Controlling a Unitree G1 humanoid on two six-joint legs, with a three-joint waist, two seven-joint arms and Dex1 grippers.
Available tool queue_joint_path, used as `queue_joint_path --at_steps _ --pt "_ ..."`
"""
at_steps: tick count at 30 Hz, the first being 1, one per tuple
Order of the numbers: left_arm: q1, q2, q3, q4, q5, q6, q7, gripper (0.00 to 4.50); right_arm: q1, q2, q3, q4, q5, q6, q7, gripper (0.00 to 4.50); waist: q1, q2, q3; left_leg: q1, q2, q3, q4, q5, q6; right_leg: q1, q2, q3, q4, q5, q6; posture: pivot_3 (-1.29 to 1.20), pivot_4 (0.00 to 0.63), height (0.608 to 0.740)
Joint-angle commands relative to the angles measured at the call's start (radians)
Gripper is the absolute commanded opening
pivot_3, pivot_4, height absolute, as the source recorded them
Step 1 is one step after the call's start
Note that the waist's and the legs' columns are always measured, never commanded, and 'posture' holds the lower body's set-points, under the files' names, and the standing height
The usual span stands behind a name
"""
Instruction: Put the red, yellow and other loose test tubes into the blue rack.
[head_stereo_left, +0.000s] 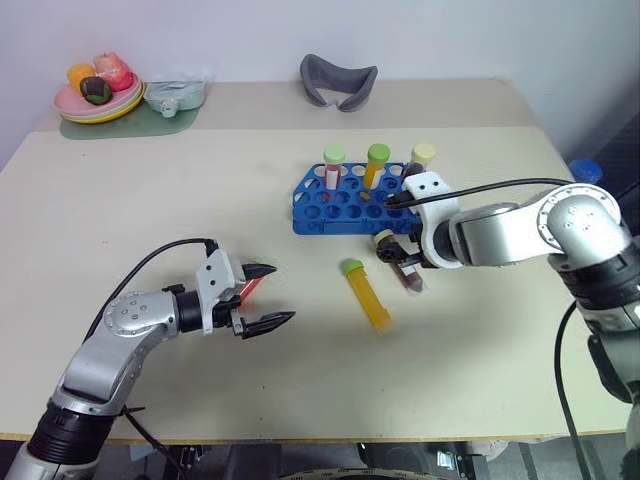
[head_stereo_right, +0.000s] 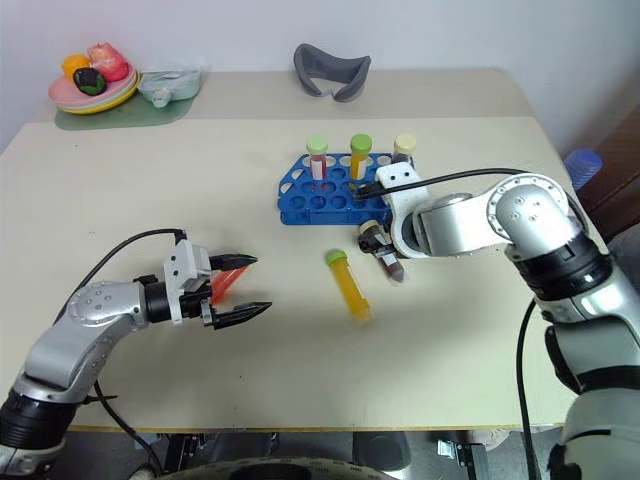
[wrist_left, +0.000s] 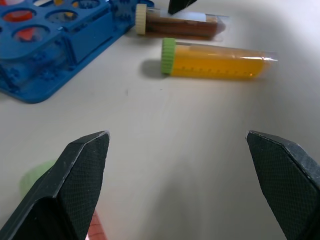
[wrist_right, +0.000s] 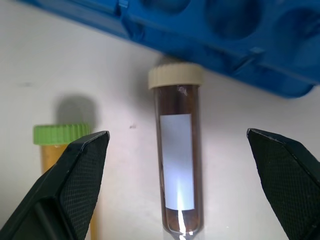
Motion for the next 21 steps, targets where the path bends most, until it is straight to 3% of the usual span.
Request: queue_joint_path --at_steps 1,8,17,21 --pt "0.012 -0.009 0.015 -0.067 -0.019 0.009 0.020 4.50 -0.058 0.024 0.030 0.064 0.013 0.054 0.001 4.49 0.000 0.000 0.000 0.000 0.000 0.000 0.000 0.000 0.000 0.000 0.000 0.000 0.000 0.000 0.000 0.00 0.150 0.740" --pt "0.038 -0.026 0.015 -0.126 -0.021 0.042 0.064 4.50 -0.103 0.095 0.046 0.214 -0.081 0.136 0.039 4.49 -0.001 0.000 0.000 0.000 0.000 0.000 0.000 0.000 0.000 0.000 0.000 0.000 0.000 0.000 0.000 0.00 0.150 0.740" --pt "0.043 -0.032 0.015 -0.177 -0.031 0.085 0.103 4.50 -0.128 0.181 -0.043 0.328 -0.291 0.237 0.145 4.49 -0.001 0.000 0.000 0.000 0.000 0.000 0.000 0.000 0.000 0.000 0.000 0.000 0.001 0.000 0.000 0.00 0.150 0.740" --pt "0.030 -0.030 0.012 -0.171 -0.033 0.088 0.104 4.50 -0.122 0.219 -0.102 0.337 -0.382 0.282 0.182 3.19 -0.002 0.000 0.000 0.000 0.000 0.000 0.000 0.000 0.000 0.000 0.000 0.000 0.001 0.000 0.000 0.00 0.150 0.740"
